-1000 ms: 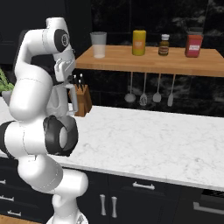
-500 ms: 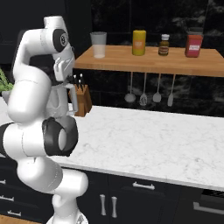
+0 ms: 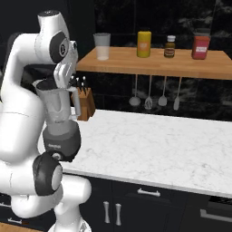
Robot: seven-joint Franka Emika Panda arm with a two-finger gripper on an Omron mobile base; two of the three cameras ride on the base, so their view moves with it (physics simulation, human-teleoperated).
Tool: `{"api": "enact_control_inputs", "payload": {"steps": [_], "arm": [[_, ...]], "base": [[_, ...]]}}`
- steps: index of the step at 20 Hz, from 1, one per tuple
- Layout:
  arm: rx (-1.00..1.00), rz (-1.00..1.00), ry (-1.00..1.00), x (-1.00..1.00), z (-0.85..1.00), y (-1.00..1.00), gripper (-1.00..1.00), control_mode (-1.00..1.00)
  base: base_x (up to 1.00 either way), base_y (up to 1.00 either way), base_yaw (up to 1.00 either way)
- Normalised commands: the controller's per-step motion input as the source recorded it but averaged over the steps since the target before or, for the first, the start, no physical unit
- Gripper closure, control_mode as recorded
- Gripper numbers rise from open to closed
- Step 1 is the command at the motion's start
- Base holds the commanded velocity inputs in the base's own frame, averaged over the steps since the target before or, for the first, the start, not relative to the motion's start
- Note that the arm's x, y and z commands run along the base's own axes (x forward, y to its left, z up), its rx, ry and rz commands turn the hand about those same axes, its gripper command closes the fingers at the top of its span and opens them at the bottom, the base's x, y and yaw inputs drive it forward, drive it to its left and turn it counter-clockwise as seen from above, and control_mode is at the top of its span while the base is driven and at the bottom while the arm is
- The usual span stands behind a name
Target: Close the lid blender by securely placing the lid on top.
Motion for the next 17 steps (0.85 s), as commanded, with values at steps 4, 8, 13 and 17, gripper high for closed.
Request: {"api": "enact_control_inputs", "payload": {"steps": [4, 8, 13, 17], "arm": [[0.11, 0.0, -0.42, -1.0, -0.83, -1.0, -1.0, -1.0], [0.01, 0.0, -0.41, -1.0, -1.0, -0.98, -1.0, -1.0], [0.05, 0.0, -0.49, -1.0, -0.45, -0.7, -1.0, -1.0], [0.2, -0.02, -0.65, -1.0, 0.35, -0.26, -1.0, -1.0]], "base": [[0.0, 0.0, 0.0], [0.0, 0.0, 0.0], [0.0, 0.0, 0.0], [0.0, 0.0, 0.0]]}}
